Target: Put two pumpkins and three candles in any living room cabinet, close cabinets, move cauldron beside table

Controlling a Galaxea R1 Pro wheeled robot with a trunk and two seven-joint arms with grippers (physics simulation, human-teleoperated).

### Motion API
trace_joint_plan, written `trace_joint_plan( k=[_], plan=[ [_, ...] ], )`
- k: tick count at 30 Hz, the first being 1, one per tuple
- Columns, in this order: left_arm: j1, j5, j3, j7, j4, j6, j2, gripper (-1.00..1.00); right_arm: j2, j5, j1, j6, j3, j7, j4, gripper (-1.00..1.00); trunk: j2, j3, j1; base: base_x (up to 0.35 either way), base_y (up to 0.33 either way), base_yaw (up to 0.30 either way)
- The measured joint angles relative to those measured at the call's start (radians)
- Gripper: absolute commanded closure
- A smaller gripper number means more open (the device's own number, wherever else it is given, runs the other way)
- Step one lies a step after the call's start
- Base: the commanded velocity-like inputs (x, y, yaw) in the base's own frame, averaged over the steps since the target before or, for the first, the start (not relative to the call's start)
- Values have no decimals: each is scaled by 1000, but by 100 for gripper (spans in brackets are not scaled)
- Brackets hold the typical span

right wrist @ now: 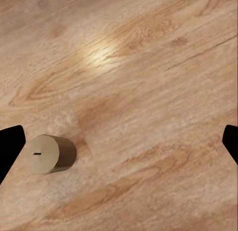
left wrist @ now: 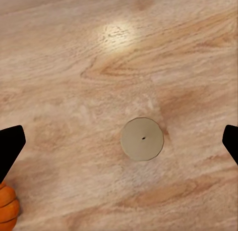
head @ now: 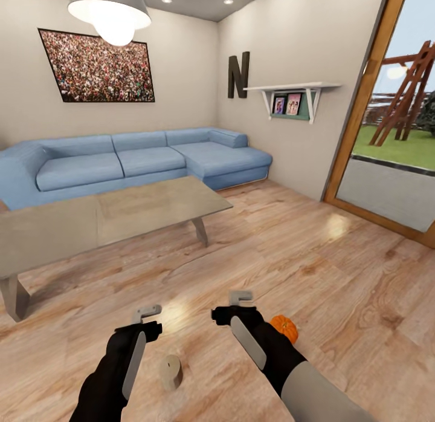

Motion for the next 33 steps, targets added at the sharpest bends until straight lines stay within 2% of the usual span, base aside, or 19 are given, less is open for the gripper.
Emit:
trace_joint_plan(
  k=[9, 15, 19, 25, 26, 28, 33],
  plan=[
    [0, 0, 0, -1, 1, -3, 0, -100, 1, 0, 0, 1, -1, -1, -33, -100, -63, -28, 35, 0, 0, 0],
    [0, 0, 0, -3, 43, -4, 1, -100, 0, 0, 1, 2, -5, -6, -108, -100, -105, -47, 58, 0, 0, 0],
    [0, 0, 0, -3, 62, -60, 2, -100, -1, -1, 2, -3, -5, -6, -129, -100, -133, -60, 73, 0, 0, 0],
    [0, -1, -3, -6, 75, -74, 0, -100, 0, -3, 2, -4, -8, -6, -131, -100, -175, -78, 96, 0, 0, 0],
    [0, -1, -6, -6, 75, -74, -1, -100, 0, -3, 2, -4, -8, -6, -131, -100, -182, -81, 100, 0, 0, 0],
    [0, 0, -36, -6, 75, -74, 0, -100, 0, -3, 2, -4, -9, -6, -131, -100, -196, -88, 107, 0, 0, 0],
    [0, -1, -50, -4, 75, -74, 0, -100, 1, -3, 2, -3, -9, -6, -131, -100, -218, -105, 120, 0, 0, 0]
  ],
)
